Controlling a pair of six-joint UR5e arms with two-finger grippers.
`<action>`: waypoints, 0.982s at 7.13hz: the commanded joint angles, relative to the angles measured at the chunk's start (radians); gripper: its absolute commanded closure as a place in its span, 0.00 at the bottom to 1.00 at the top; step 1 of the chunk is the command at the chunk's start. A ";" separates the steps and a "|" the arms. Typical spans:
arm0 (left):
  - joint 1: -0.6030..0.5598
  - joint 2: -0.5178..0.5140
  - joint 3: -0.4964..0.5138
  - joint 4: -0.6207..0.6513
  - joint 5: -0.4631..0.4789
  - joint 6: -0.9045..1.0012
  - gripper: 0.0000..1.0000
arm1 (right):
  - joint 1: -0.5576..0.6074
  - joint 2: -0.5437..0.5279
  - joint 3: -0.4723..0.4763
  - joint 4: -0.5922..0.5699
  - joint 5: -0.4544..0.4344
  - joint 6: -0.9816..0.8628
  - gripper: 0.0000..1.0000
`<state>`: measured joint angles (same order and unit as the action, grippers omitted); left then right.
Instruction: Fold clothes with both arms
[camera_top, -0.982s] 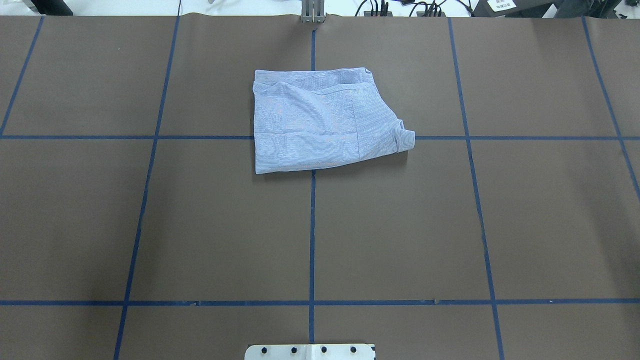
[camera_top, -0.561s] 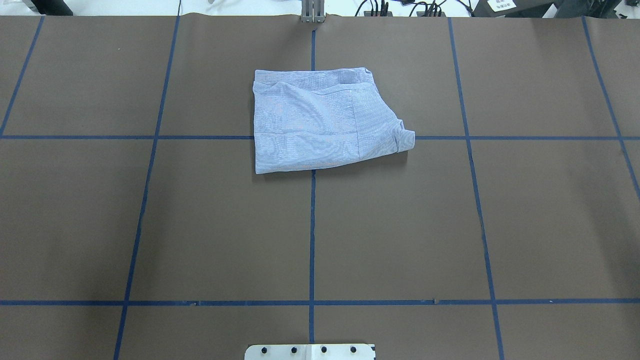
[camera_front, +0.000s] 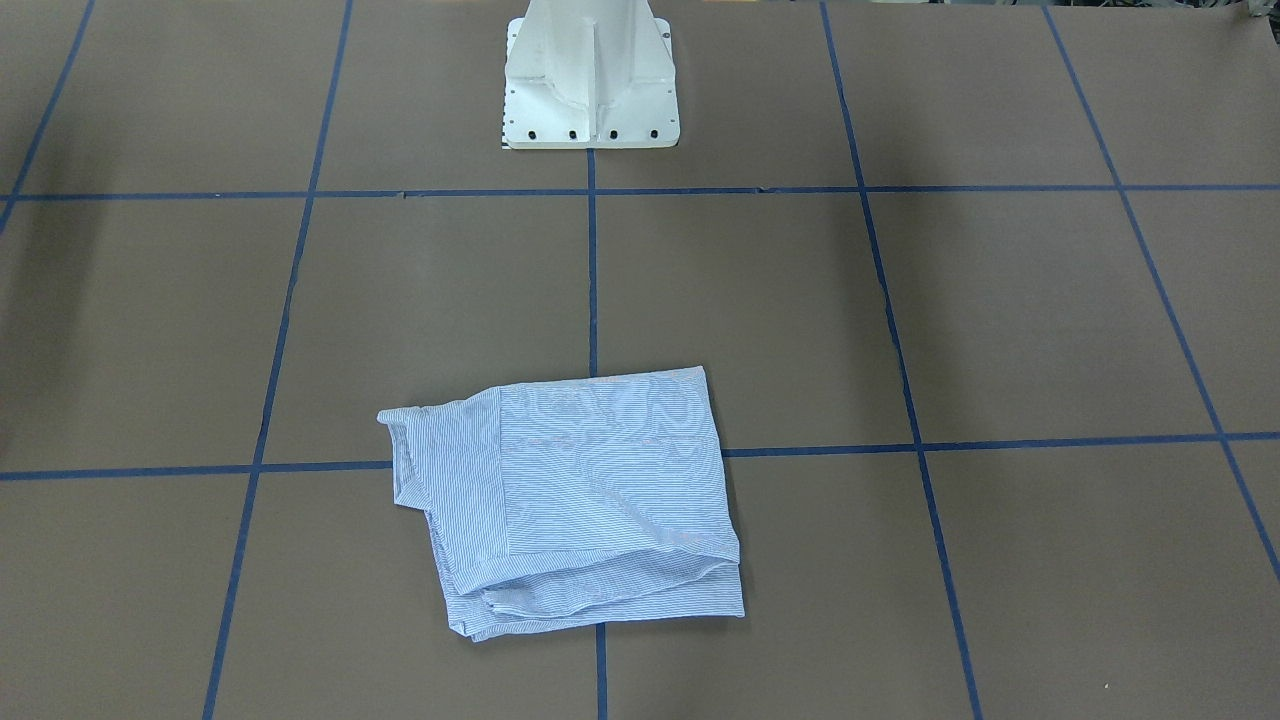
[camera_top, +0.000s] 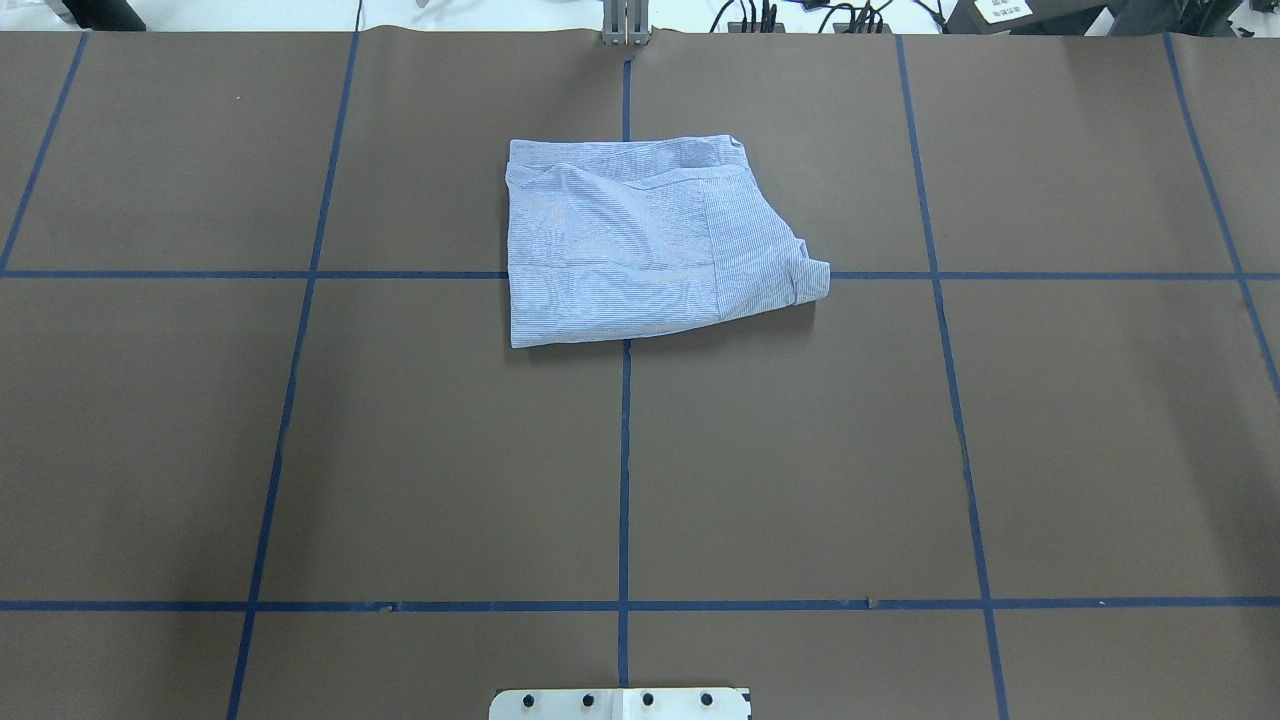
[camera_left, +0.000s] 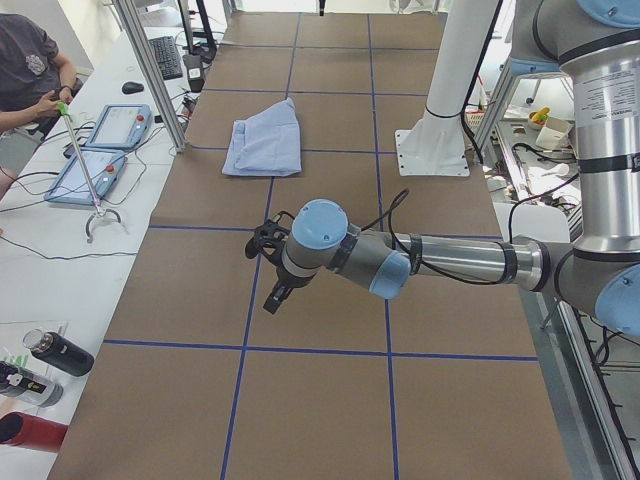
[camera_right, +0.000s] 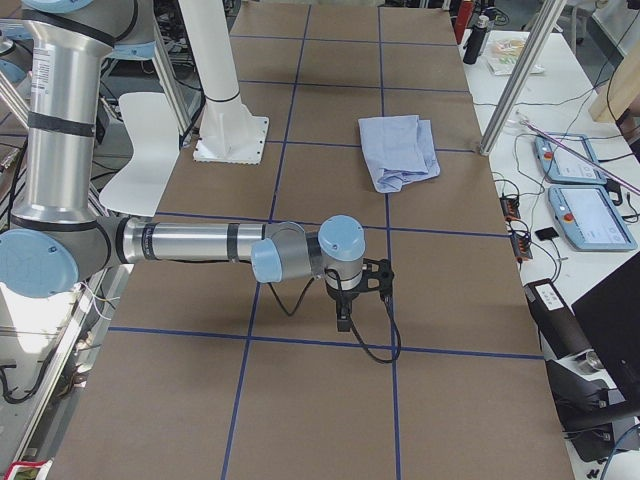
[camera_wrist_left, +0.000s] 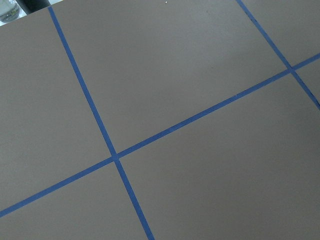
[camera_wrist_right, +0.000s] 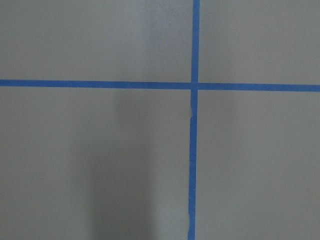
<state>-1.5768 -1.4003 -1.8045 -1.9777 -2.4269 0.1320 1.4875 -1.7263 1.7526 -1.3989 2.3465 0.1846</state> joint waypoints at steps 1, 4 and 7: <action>0.003 -0.066 0.069 -0.009 0.015 0.000 0.00 | 0.002 0.014 -0.022 -0.006 -0.013 -0.001 0.00; 0.003 -0.100 0.056 0.002 0.100 -0.008 0.00 | 0.003 0.031 -0.006 -0.061 0.000 0.001 0.00; 0.011 -0.100 0.034 0.003 0.091 -0.081 0.00 | 0.002 0.060 0.001 -0.120 -0.003 0.001 0.00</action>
<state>-1.5715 -1.4991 -1.7604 -1.9749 -2.3358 0.0905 1.4902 -1.6774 1.7479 -1.4930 2.3452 0.1856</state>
